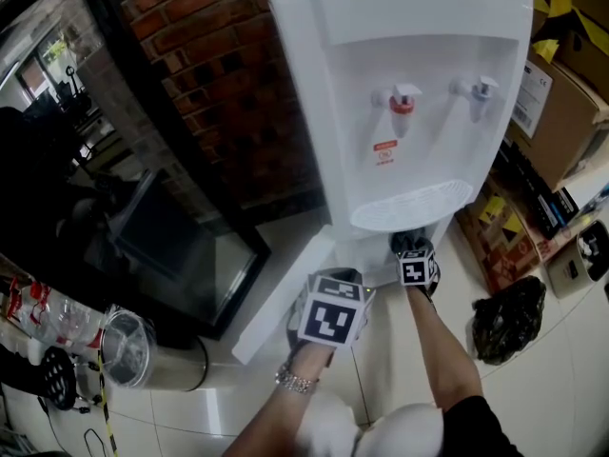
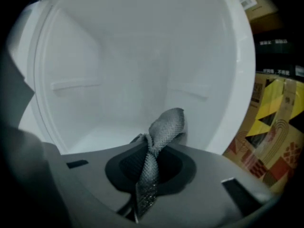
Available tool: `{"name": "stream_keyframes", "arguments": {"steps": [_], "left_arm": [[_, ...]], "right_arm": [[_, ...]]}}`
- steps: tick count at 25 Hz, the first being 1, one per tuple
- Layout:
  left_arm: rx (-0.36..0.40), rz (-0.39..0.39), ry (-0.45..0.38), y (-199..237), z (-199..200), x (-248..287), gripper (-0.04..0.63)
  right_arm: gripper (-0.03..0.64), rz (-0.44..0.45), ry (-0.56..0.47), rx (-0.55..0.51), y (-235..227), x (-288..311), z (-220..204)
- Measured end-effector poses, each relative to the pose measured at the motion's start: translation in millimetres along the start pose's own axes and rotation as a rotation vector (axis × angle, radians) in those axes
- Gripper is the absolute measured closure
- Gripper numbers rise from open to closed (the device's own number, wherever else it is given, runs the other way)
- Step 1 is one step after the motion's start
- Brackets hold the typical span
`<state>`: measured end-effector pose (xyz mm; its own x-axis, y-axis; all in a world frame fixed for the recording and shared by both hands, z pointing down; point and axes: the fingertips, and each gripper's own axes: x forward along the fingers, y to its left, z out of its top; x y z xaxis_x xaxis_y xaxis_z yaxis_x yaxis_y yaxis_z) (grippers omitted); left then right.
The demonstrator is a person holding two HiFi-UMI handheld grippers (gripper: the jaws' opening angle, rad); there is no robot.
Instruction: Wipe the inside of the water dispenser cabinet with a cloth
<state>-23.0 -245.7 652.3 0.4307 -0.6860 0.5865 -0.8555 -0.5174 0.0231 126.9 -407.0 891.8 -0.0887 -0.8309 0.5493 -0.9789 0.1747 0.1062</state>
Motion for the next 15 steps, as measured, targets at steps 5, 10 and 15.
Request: {"name": "stream_keyframes", "arguments": {"steps": [5,10,15], "left_arm": [[0.009,-0.006,0.004,-4.3,1.0,2.0,0.594],[0.01,0.001,-0.004,-5.1,3.0,-2.2,0.594],[0.006,0.011,-0.018,-2.1,4.2,-11.2,0.594]], "right_arm": [[0.583,0.041,-0.034,0.017,21.9,-7.2,4.2],[0.583,0.272,-0.125,-0.075,114.4,-22.3,35.5],[0.584,0.347,-0.033,-0.032,143.7,-26.1,15.1]]}}
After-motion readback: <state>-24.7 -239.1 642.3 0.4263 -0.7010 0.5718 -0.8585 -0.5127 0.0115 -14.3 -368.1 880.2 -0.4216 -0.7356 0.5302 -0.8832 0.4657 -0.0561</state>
